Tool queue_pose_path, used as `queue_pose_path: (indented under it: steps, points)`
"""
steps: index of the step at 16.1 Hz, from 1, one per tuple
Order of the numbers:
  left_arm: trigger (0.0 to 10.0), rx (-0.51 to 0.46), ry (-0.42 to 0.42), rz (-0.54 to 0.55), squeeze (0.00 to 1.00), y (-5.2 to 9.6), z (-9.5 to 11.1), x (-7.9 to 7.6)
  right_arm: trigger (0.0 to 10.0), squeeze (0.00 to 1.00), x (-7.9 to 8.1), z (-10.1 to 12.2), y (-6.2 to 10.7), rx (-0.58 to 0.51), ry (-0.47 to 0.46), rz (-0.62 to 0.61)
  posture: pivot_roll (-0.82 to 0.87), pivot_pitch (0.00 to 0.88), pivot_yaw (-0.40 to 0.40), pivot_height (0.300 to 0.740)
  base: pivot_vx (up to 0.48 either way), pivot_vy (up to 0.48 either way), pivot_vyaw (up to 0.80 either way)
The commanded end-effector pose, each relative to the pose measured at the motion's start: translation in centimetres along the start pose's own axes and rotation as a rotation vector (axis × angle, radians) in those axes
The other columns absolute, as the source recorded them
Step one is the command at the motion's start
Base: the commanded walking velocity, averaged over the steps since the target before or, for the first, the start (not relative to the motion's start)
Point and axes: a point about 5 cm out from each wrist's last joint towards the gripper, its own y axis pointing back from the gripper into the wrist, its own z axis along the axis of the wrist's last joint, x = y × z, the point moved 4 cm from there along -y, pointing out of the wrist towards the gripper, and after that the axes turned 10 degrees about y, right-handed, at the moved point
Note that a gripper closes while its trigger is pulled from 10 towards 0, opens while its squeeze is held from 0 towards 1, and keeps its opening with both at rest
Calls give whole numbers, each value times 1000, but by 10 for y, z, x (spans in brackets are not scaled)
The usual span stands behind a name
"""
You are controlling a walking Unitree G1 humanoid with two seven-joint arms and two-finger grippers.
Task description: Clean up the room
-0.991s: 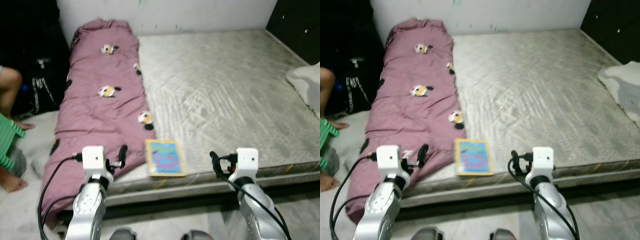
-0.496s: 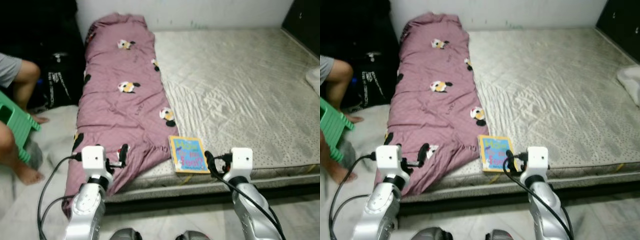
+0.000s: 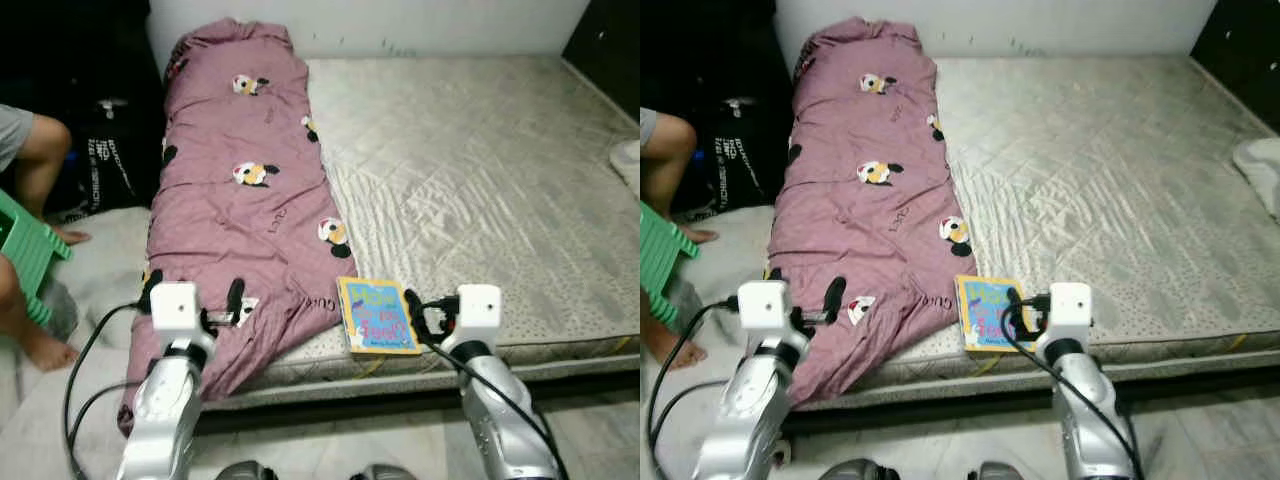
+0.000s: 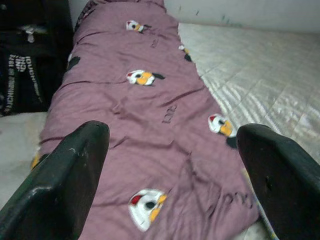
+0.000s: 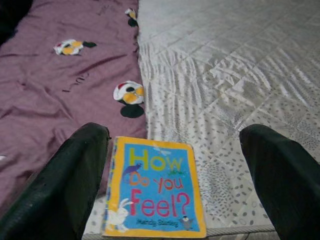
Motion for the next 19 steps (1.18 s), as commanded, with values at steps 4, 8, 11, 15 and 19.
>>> queue_pose_path:
  steps: [4, 8, 11, 15, 19]
  points:
    - [10000, 13, -22, 17, 0, 2, -4, 3, 10000, 0, 0, -4, -1, 15, 6, 2, -17, 34, 13, 740, 0, -68, 0]
    - [10000, 11, -23, 16, 0, 1, -3, 2, 10000, 0, 1, -6, 0, 17, 8, 3, -15, 36, 15, 740, 0, -401, 0]
    - [10000, 13, -21, 14, 0, 1, -3, 2, 10000, 0, 1, -7, 0, 21, 10, 1, -17, 38, 16, 740, 0, -329, 0]
    - [10000, 9, -1, 5, 0, 0, -4, -1, 10000, 0, 1, -9, 1, 25, 12, -1, -20, 41, 18, 740, 0, -140, 0]
    - [10000, 3, 4, -30, 0, 1, -2, -6, 10000, 0, 0, -10, 2, 29, 15, -2, -22, 43, 18, 740, 0, 0, 0]
